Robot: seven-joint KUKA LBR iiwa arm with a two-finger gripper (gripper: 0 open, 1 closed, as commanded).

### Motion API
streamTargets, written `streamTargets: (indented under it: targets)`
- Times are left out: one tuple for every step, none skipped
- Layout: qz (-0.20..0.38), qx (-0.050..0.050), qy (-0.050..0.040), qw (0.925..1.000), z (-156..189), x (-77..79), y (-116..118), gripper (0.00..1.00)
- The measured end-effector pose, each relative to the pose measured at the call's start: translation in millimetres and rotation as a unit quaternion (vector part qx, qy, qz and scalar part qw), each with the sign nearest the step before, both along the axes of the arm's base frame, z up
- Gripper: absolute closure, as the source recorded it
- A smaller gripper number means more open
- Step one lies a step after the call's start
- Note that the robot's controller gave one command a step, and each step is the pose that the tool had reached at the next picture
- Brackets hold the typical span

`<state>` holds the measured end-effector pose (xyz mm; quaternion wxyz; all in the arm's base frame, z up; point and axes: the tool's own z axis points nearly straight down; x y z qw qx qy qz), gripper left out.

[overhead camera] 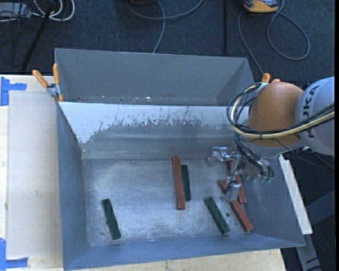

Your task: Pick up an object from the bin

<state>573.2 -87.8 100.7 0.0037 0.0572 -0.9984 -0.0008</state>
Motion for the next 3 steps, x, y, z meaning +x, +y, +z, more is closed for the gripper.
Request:
streamTargets:
  targets:
    - [-0.002, 0.001, -0.0079, 1.0, 57, 40.9, 72, 0.0]
    - [-0.09, -0.002, -0.0027, 0.9959, 36, 13.1, -42, 0.0]
    - [0.016, 0.0, -0.0038, 0.9999, 56, 2.3, 2, 0.0]
